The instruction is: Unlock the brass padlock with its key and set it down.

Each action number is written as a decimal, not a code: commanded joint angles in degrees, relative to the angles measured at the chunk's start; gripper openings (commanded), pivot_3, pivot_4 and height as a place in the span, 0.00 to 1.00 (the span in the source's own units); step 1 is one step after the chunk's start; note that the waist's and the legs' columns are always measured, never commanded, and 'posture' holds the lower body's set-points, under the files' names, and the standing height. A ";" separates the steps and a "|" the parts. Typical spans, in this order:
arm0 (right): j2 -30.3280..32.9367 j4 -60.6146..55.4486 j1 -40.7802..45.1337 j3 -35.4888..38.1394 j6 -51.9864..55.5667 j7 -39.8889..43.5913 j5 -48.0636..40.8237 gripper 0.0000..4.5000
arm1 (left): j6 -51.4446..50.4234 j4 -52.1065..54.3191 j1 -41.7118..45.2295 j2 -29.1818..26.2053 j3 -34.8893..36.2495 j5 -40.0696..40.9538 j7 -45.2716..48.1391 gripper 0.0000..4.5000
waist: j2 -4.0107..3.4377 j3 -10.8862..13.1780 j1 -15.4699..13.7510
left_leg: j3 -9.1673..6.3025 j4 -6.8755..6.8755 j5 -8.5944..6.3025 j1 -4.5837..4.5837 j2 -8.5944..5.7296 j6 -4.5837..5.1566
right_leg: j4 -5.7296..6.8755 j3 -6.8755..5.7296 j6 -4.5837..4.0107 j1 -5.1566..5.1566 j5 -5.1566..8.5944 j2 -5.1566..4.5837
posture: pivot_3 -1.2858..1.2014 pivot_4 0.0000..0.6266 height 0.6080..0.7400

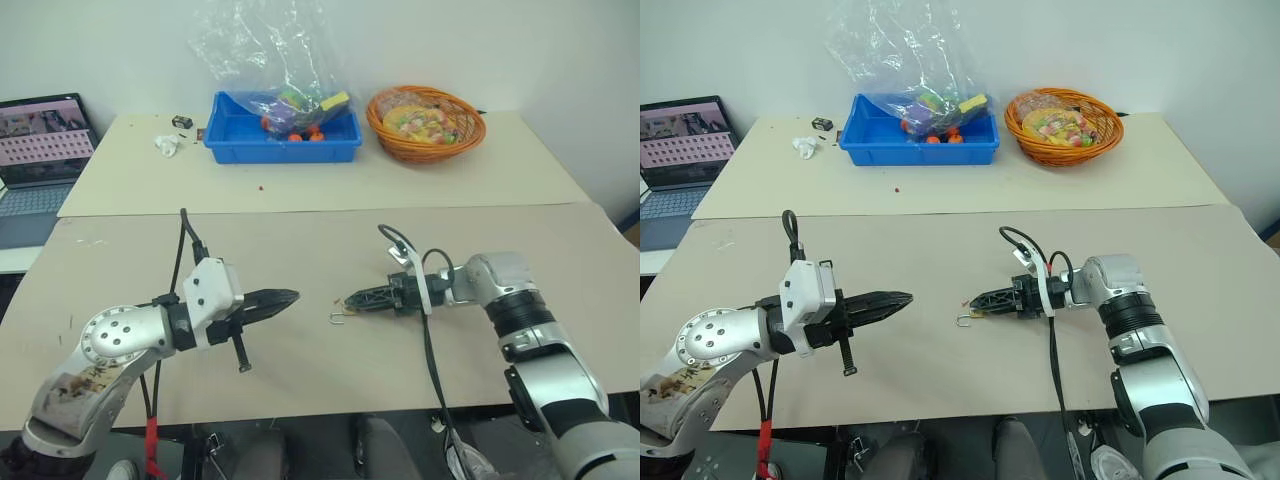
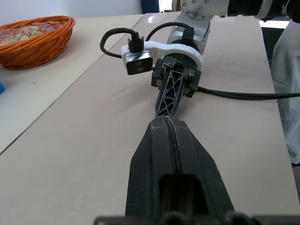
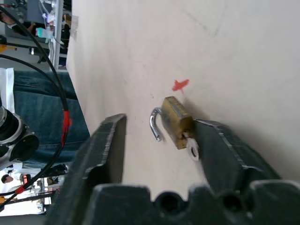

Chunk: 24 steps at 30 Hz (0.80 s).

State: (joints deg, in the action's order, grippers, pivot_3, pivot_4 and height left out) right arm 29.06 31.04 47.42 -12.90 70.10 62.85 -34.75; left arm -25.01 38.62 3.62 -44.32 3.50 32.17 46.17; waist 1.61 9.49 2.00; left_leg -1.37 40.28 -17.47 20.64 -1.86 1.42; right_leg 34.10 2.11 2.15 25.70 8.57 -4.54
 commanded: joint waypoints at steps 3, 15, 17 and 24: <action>5.43 -1.02 -0.85 1.09 -5.74 -0.11 5.20 0.83 | 0.48 1.15 0.55 1.03 0.05 0.54 0.15 0.00 | -0.05 0.03 -0.59 | -0.02 -0.01 0.00 -0.57 0.04 0.01 | -0.10 -0.04 0.08 -0.70 0.08 0.02 | 0.52 0.24 0.96; 14.73 -26.91 -18.57 5.73 -43.84 13.63 9.85 0.83 | -8.26 -4.17 2.27 1.38 -1.53 0.28 -2.42 0.00 | -0.07 0.05 -0.35 | 0.11 -0.05 -0.09 -0.47 0.22 0.14 | -0.06 0.11 0.14 -0.46 0.16 0.10 | 0.52 0.24 0.96; 14.48 -28.48 -18.85 7.02 -45.31 13.76 9.10 0.83 | -9.44 -4.97 2.81 1.79 -1.66 0.81 -2.47 0.00 | -0.06 0.06 -0.43 | 0.09 -0.04 -0.09 -0.48 0.24 0.13 | -0.05 0.09 0.15 -0.48 0.17 0.12 | 0.52 0.24 0.96; 14.39 -27.64 -20.76 6.06 -51.74 12.61 14.02 0.83 | -9.10 -6.88 4.80 2.45 -4.91 -1.93 -1.83 0.00 | -0.06 0.06 -0.99 | 0.09 -0.03 -0.08 -0.51 0.25 0.12 | -0.07 0.09 0.14 -0.52 0.17 0.13 | 0.52 0.24 0.96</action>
State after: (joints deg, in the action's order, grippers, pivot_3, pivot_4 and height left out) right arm 43.16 4.00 26.32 -8.05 19.76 75.89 -21.02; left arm -35.03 31.32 7.12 -42.25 -1.09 30.65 44.01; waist 1.54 9.56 1.01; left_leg -1.27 40.24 -17.56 20.16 -1.62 1.54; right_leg 34.04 2.21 2.28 25.22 8.73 -4.43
